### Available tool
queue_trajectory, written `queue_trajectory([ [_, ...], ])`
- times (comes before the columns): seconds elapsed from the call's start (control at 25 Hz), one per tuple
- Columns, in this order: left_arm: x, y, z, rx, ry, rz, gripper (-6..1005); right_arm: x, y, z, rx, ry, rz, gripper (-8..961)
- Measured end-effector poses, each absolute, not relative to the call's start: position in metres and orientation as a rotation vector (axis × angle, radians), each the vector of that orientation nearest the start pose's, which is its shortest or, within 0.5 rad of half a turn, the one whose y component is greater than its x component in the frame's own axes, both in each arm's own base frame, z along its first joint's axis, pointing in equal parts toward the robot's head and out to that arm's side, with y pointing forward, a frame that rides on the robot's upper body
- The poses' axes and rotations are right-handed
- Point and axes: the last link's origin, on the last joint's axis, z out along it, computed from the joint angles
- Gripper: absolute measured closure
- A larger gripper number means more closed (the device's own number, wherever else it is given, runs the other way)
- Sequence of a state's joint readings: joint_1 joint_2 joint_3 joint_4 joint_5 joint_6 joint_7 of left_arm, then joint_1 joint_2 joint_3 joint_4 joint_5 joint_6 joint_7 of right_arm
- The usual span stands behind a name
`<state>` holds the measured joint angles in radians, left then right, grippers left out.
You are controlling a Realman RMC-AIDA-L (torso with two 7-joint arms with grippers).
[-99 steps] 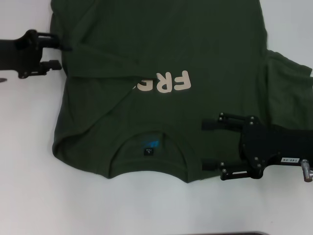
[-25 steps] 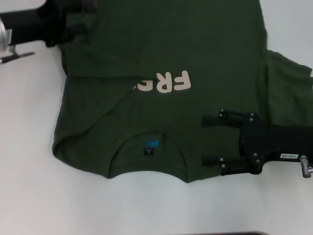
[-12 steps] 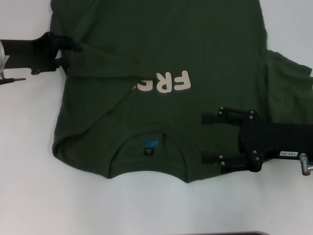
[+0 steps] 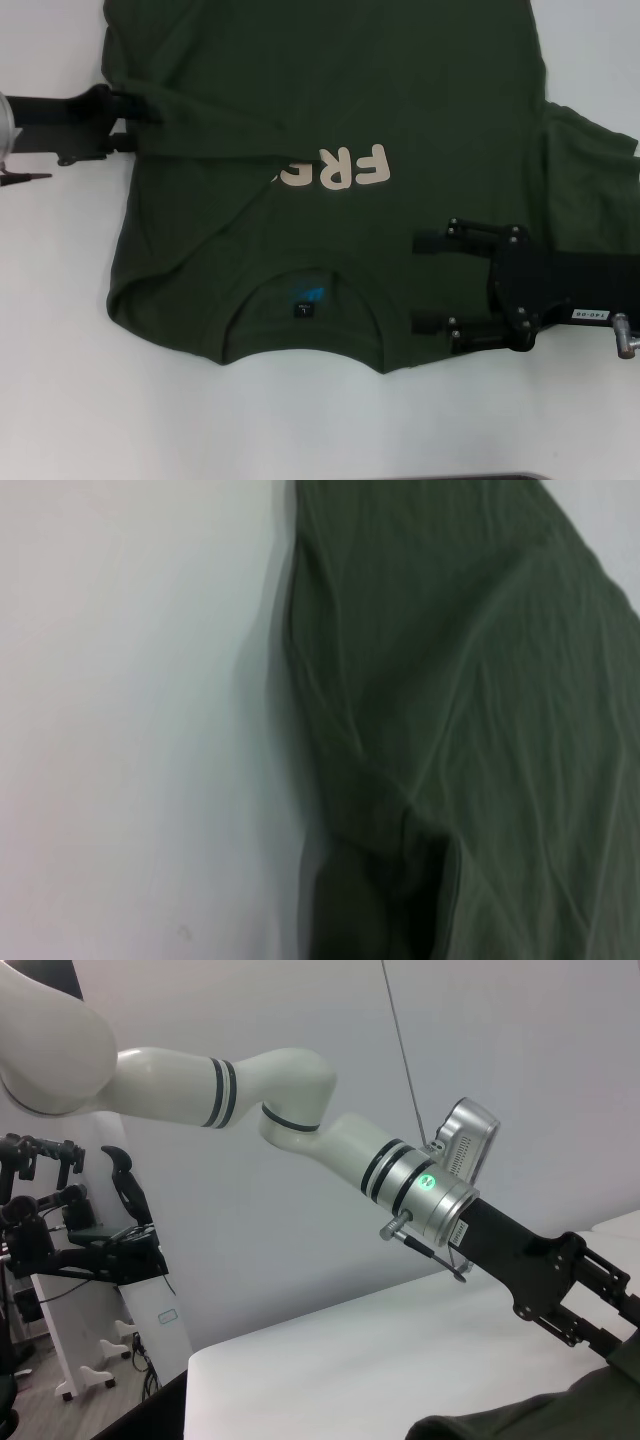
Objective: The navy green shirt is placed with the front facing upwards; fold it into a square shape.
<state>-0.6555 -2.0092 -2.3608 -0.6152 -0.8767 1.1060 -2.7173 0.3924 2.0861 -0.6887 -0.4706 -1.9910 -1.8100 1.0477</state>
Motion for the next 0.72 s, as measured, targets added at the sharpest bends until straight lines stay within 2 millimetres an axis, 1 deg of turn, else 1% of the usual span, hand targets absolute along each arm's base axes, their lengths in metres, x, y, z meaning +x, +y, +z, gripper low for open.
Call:
queue_trajectory([
  [0.4, -0.283, 0.400, 0.000, 2.344, 2.573, 0.589, 413, 0.282, 0.242, -0.027, -2.851, 0.481, 0.996, 46],
  [0.72, -0.281, 0.405, -0.008, 2.352, 2.587, 0.589, 411, 0.284, 0.241, -0.027, -2.848, 0.487, 0.994, 46],
])
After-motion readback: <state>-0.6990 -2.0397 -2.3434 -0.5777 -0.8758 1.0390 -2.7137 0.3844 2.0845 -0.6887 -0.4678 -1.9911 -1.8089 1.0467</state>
